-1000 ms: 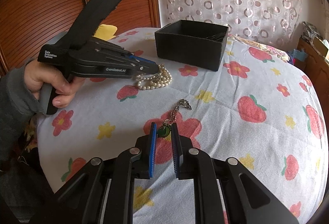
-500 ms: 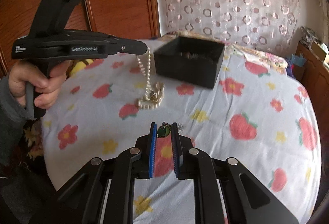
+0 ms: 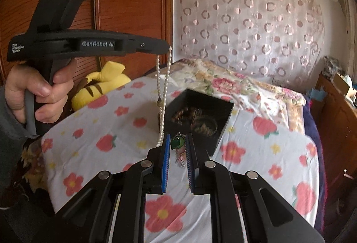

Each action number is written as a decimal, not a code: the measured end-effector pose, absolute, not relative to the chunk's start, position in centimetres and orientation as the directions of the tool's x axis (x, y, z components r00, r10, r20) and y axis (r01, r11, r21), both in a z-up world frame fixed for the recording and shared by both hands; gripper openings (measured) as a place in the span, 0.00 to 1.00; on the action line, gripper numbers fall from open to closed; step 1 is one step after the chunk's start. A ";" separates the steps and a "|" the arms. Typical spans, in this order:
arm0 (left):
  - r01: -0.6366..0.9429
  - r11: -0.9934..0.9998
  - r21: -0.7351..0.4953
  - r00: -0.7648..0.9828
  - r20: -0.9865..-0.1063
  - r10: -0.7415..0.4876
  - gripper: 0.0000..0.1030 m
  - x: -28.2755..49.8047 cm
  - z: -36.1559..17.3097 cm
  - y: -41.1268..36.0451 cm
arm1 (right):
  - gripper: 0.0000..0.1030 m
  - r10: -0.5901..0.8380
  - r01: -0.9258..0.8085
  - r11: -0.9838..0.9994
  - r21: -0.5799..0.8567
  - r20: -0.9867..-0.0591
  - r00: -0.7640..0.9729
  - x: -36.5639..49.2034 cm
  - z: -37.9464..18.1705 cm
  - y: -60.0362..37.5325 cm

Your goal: Organize jewelry

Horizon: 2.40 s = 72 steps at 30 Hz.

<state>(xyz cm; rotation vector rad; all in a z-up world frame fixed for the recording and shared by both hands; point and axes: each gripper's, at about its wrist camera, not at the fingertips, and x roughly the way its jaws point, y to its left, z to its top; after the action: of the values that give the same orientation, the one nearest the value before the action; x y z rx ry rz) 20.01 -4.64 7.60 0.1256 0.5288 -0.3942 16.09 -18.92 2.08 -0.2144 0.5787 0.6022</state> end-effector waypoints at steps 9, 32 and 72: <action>0.356 0.934 0.034 0.836 -0.457 -0.302 0.03 22.1 12.6 -4.7 | 0.15 0.450 -0.576 0.814 -0.080 -0.540 0.712 19.5 5.2 -17.6; 0.291 0.955 -0.047 0.757 -0.600 -0.260 0.20 25.1 -0.6 -2.4 | 0.25 0.399 -0.493 0.868 0.053 -0.666 0.631 27.7 -2.4 -17.5; 0.073 0.997 0.001 0.903 -0.425 -0.066 0.93 5.5 1.0 -0.9 | 0.98 0.239 -0.233 0.970 0.063 -0.384 0.892 7.8 0.4 -23.1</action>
<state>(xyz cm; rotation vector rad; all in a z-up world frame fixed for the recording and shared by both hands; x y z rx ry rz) 5.53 -0.86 1.00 0.0172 0.4385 -0.0716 7.84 -23.09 0.41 0.0150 0.4000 0.2451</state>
